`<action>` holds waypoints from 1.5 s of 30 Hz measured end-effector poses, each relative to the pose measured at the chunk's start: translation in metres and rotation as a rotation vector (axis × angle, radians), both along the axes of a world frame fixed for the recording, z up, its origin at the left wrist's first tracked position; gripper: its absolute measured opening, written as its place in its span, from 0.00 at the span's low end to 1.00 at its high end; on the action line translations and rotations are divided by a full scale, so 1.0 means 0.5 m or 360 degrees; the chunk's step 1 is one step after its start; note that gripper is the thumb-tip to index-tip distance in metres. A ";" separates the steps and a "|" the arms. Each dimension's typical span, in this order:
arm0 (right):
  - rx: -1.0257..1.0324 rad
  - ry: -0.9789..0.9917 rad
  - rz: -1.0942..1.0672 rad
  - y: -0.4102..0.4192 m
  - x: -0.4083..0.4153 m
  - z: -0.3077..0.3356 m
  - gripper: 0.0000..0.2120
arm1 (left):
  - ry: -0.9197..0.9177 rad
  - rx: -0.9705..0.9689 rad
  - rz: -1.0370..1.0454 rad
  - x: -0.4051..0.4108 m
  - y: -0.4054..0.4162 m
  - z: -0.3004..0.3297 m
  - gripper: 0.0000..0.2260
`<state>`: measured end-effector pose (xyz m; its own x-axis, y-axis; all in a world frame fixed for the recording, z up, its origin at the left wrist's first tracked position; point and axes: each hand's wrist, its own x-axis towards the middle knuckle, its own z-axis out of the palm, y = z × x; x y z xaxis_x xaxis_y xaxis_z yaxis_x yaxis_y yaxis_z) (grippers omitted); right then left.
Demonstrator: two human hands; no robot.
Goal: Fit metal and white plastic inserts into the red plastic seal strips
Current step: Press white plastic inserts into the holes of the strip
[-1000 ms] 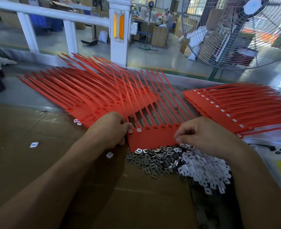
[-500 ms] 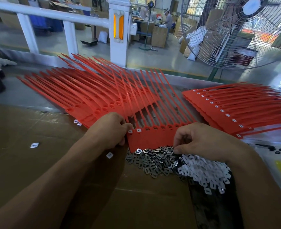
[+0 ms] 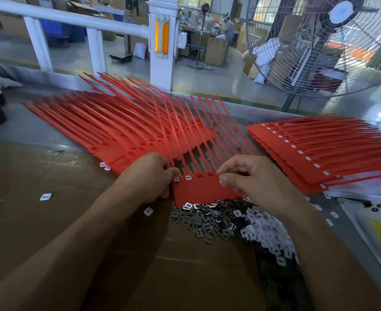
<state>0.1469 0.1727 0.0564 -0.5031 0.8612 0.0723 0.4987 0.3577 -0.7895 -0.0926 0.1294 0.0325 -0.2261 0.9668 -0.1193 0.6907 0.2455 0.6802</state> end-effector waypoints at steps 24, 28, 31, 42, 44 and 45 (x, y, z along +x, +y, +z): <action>0.0097 -0.0105 -0.0317 0.030 -0.095 -0.059 0.06 | -0.0015 -0.0015 0.0000 0.002 -0.001 -0.001 0.13; 0.0120 -0.0122 -0.0310 0.031 -0.095 -0.061 0.07 | -0.0010 -0.0006 0.0000 0.001 -0.001 -0.003 0.14; 0.0134 -0.0135 -0.0323 0.032 -0.095 -0.060 0.08 | -0.0013 -0.0003 0.0004 -0.001 -0.001 -0.004 0.14; 0.0106 -0.0130 -0.0332 0.027 -0.097 -0.055 0.08 | 0.0012 -0.0016 0.0008 0.001 0.000 -0.001 0.14; 0.0099 -0.0117 -0.0333 0.025 -0.098 -0.054 0.08 | 0.0010 -0.0023 0.0009 0.001 0.001 -0.002 0.14; 0.0097 -0.0112 -0.0334 0.024 -0.098 -0.053 0.08 | 0.0007 -0.0026 0.0011 0.001 0.001 -0.002 0.14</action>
